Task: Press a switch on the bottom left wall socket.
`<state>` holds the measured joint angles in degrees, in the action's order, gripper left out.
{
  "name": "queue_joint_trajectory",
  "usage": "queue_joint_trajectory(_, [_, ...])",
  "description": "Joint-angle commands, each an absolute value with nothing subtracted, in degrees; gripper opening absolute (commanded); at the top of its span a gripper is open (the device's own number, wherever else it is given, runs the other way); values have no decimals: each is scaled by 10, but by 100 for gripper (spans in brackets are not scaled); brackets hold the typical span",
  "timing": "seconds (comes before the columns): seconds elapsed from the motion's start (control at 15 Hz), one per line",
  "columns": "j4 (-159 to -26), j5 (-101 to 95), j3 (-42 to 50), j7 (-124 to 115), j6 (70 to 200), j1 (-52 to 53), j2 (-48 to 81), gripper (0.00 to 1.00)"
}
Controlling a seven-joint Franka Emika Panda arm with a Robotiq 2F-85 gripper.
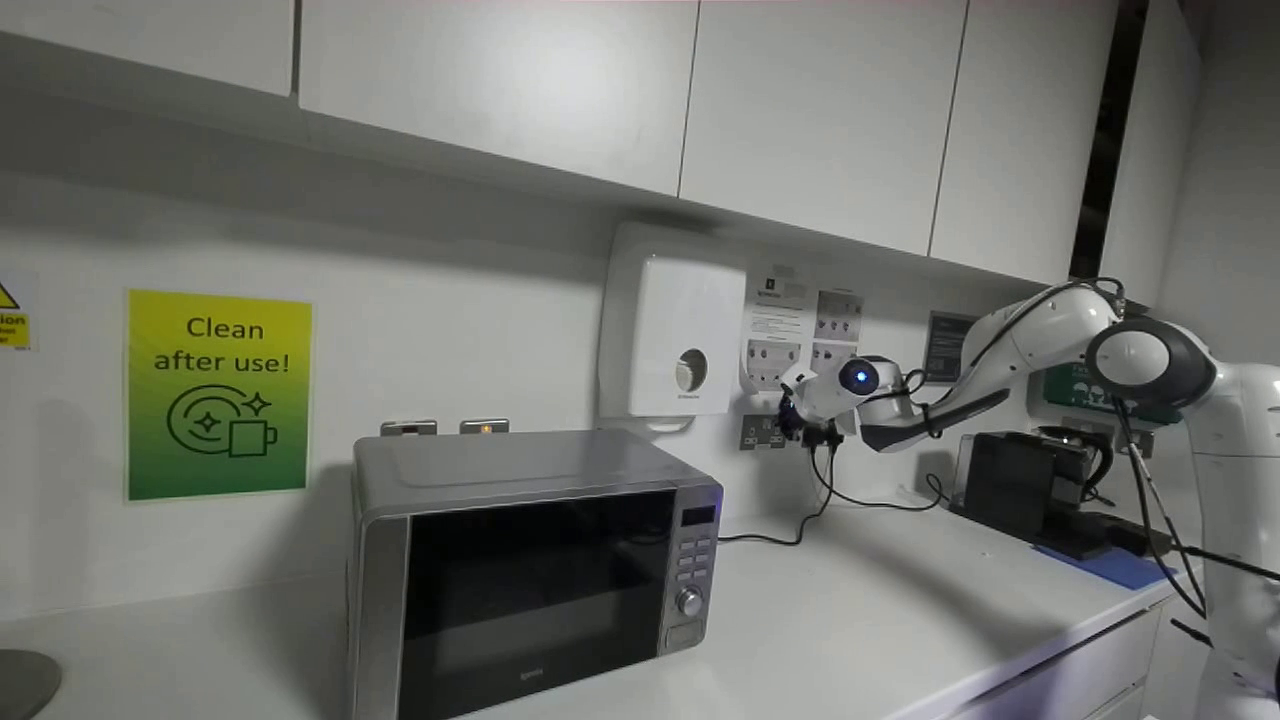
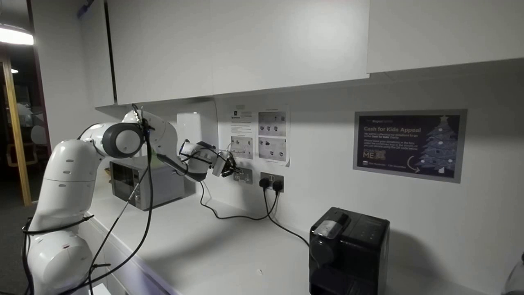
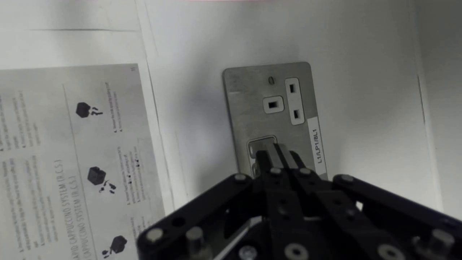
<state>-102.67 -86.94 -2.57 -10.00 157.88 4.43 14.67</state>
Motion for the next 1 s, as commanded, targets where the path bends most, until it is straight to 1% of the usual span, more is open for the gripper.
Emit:
queue_joint_trajectory(0.0, [-1009, -868, -26, -97, 1568, 47, 157, 0])
queue_joint_trajectory(0.93, [-961, -864, -27, -97, 1558, 58, 201, 0])
